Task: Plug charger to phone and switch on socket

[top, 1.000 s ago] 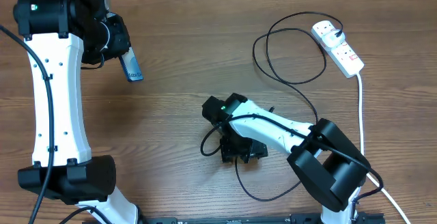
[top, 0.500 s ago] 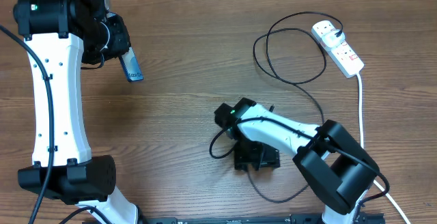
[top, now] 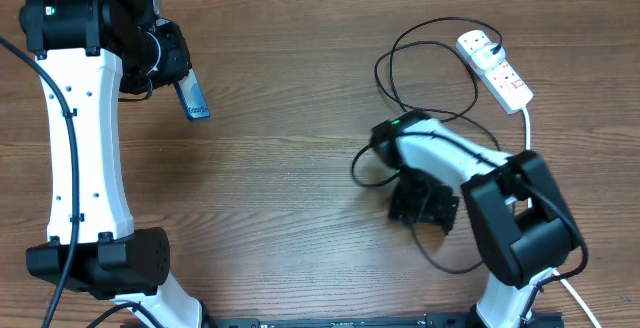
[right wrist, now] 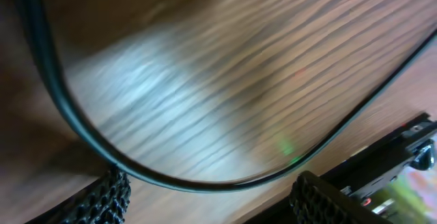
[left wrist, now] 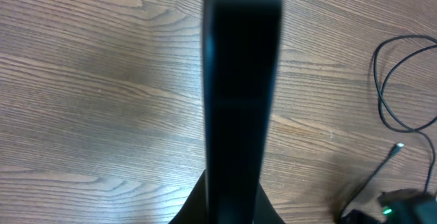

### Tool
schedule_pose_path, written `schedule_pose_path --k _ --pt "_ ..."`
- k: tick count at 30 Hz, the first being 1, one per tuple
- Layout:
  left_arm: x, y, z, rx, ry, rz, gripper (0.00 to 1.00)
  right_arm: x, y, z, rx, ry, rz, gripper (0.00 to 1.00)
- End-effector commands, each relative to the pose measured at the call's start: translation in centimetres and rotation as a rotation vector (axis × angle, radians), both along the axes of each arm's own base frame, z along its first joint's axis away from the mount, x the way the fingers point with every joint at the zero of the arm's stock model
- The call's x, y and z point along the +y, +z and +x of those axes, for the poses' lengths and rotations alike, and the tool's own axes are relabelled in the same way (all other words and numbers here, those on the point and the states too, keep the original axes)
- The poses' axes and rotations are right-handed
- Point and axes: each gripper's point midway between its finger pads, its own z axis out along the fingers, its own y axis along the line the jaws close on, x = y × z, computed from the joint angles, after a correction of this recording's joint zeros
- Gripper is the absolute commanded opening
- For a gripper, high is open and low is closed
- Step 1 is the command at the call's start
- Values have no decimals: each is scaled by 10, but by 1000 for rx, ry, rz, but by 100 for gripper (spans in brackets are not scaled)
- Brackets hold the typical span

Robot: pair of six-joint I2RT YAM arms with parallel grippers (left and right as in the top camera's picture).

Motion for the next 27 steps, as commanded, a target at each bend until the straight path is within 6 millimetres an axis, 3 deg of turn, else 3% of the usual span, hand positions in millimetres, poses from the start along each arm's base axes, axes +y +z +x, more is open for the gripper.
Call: schedule_pose_path --k 1,4,8,13,20,23,27 --pt "0 12 1 -40 6 -4 4 -19 4 9 -16 -26 -15 75" --pt "0 12 1 -40 6 -4 4 -20 17 21 -65 -27 41 75" --pt "0 12 2 -41 6 -4 4 -8 50 43 -194 -4 171 76" --pt "0 12 2 -41 6 -5 4 -11 78 83 -399 -46 231 82" --pt "0 12 1 -39 6 -4 4 -37 66 147 -621 -181 253 82" --pt "0 12 1 -37 5 -4 4 -51 55 163 -653 -212 253 76" --pt "0 12 1 -39 -1 -2 4 -47 38 180 -648 -120 352 72"
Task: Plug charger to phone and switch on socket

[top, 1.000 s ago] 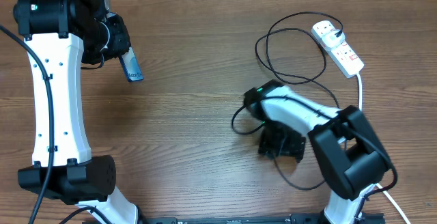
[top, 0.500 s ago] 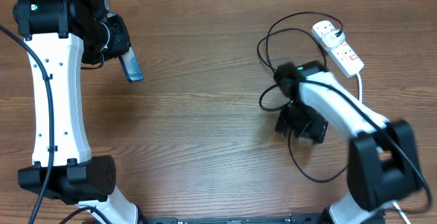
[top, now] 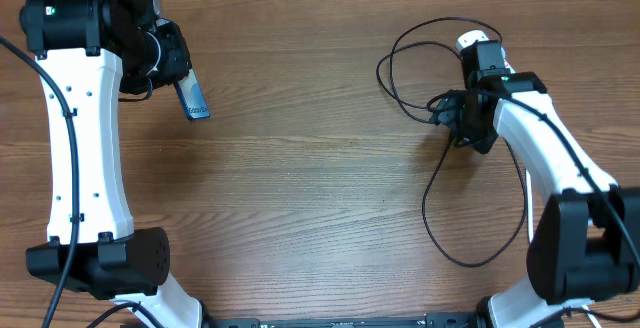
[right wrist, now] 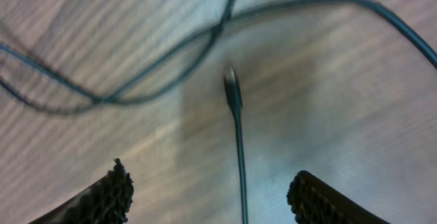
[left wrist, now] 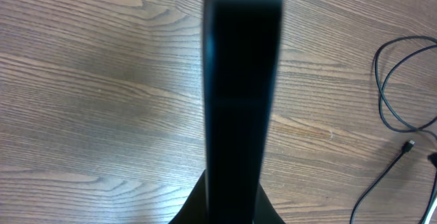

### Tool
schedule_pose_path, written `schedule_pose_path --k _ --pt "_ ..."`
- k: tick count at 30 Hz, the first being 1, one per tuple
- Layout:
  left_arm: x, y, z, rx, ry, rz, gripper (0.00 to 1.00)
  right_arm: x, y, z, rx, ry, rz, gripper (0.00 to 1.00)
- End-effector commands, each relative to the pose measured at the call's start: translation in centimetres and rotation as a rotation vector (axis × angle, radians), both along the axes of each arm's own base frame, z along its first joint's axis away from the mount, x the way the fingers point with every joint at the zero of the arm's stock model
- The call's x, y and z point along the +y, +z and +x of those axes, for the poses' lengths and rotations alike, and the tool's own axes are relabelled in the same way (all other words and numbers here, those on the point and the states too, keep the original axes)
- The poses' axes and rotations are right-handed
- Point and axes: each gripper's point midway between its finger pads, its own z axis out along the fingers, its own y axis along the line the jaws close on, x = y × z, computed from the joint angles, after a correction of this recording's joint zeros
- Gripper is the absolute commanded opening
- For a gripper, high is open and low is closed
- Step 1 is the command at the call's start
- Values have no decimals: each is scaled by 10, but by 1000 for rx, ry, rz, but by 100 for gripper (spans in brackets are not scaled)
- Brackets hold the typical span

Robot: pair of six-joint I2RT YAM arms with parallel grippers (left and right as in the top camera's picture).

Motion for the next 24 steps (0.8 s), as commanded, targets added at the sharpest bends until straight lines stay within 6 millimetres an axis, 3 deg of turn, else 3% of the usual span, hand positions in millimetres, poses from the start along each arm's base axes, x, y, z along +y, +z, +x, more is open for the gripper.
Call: schedule_pose_path --k 1,4,8,17,24 --pt "0 12 1 -41 0 -2 4 5 -21 1 39 98 27 67" --pt "0 12 1 -40 0 -2 4 4 -30 1 56 98 21 65" --pt "0 11 0 -35 0 -2 4 2 -44 -1 91 89 11 53" --pt "0 11 0 -34 0 -2 4 -3 -78 -6 169 99 2 53" --pt "0 11 0 -35 0 -2 4 24 -83 -3 148 265 131 43"
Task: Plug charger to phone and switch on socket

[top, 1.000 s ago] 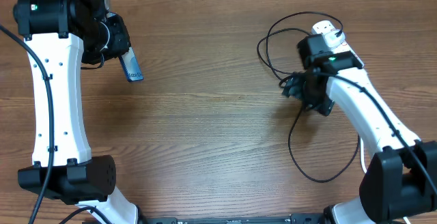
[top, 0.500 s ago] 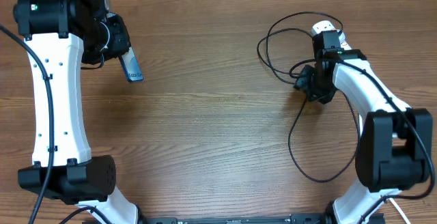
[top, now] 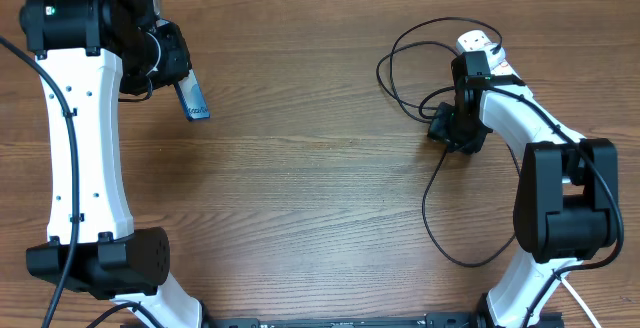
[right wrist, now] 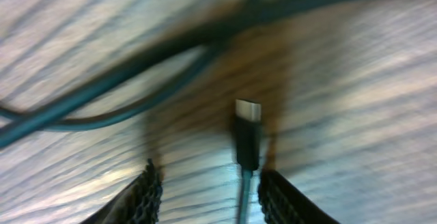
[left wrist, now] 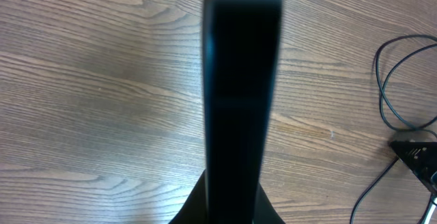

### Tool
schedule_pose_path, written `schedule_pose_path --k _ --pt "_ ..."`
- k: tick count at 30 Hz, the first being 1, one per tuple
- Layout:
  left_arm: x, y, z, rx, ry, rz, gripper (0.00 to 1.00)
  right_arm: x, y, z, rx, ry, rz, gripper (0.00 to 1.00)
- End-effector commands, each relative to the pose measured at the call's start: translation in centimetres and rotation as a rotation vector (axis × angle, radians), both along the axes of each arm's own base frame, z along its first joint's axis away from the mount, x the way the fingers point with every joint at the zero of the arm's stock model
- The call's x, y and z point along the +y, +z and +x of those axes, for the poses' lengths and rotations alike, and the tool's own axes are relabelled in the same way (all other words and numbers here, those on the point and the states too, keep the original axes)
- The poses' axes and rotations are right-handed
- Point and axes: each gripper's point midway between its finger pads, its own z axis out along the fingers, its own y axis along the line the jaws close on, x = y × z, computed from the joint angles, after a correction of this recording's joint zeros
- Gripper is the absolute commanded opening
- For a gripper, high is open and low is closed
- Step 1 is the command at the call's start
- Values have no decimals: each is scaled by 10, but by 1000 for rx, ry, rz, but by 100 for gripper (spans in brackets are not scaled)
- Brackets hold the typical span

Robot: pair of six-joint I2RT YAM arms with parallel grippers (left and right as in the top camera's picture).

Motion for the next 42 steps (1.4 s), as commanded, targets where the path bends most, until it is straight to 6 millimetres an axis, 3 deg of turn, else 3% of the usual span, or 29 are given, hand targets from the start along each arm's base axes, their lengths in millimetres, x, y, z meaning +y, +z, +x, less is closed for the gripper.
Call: schedule_pose_path --k 1,8,15,21,23,26,31,32,42 --pt "0 12 1 -41 0 -2 4 22 -14 -7 34 113 110 42" --pt "0 12 2 -45 0 -2 4 62 -12 -14 31 271 168 33" --pt "0 12 2 -45 0 -2 4 138 -6 -40 24 595 273 32" --pt "0 12 2 -45 0 -2 4 180 -6 -67 52 738 273 28" --pt "0 12 2 -44 0 -2 4 185 -2 -67 52 733 263 26" --pt "0 12 1 -41 0 -2 4 178 6 -59 65 675 197 27" --pt "0 12 1 -41 0 -3 4 157 20 -56 108 669 71 38" --pt "0 12 1 -41 0 -3 4 155 20 -58 116 683 61 42" --pt "0 12 2 -42 0 -3 4 161 10 -63 108 712 62 38"
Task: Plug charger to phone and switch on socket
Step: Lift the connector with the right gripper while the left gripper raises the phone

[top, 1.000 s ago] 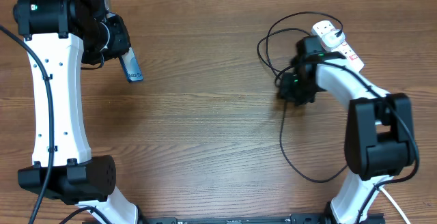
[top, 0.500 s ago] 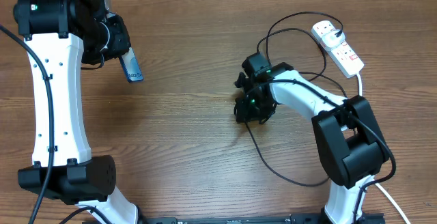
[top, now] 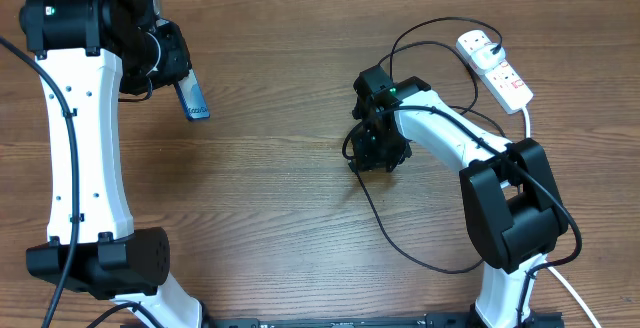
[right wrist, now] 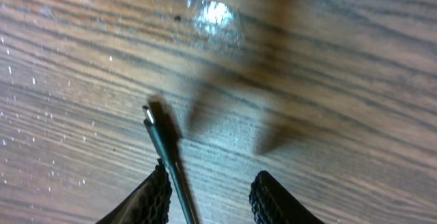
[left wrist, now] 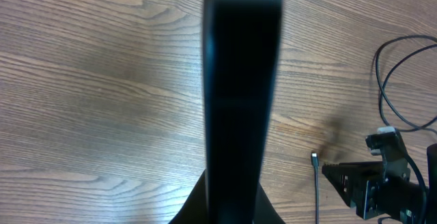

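Observation:
A dark phone [top: 192, 99] hangs tilted above the far-left table with my left gripper [top: 178, 80] shut on it. It fills the left wrist view as a black slab [left wrist: 242, 80]. My right gripper [top: 377, 156] is low over the table's middle, fingers [right wrist: 156, 197] apart. The black charger cable [top: 400, 253] runs between them, close against the left finger. Its small plug end [right wrist: 148, 113] points ahead of the fingers, just over the wood [left wrist: 314, 158]. A white socket strip [top: 495, 66] lies at the far right.
The cable loops [top: 420, 43] across the far right between the strip and my right arm, and sweeps in a wide curve toward the near edge. A white lead [top: 527, 128] leaves the strip toward the right edge. Bare wood [top: 270, 218] separates the arms.
My right gripper has gone from beside the socket strip to the table's middle. The cable's plug end went left with it, and the fingers stand slightly closer. The left arm and phone are unmoved.
My right gripper was first low over the cable at mid-table. It then stood open over the plug end near the strip, then lower with the plug between its fingers. Now gripper and plug end are at the middle. The left gripper held the phone still throughout.

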### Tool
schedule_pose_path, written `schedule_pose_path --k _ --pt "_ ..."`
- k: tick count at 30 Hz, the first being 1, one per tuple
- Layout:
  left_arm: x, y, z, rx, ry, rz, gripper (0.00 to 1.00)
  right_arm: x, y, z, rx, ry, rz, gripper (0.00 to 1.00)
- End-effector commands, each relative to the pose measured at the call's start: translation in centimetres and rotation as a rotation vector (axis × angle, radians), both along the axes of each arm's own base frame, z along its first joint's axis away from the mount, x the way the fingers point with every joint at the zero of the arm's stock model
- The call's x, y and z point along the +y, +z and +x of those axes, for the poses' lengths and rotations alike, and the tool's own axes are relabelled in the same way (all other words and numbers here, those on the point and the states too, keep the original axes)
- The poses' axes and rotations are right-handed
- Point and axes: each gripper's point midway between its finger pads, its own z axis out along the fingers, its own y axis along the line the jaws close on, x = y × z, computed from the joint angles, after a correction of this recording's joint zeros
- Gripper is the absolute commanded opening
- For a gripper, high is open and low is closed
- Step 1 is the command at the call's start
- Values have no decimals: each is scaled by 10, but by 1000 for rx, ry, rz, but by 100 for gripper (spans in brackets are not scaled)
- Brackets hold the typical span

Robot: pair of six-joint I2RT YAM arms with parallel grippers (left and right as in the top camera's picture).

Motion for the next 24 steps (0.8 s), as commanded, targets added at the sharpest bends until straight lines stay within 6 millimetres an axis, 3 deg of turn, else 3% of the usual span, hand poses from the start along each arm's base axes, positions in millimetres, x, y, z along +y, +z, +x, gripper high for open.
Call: schedule_pose_path --k 1,12,24 --pt "0 12 1 -41 0 -3 4 3 -5 -6 -1 28 -20 38" --pt "0 12 1 -40 0 -2 4 4 -16 -19 -80 76 -209 39" --pt "0 12 1 -40 0 -3 4 11 -20 -15 -107 85 -194 34"
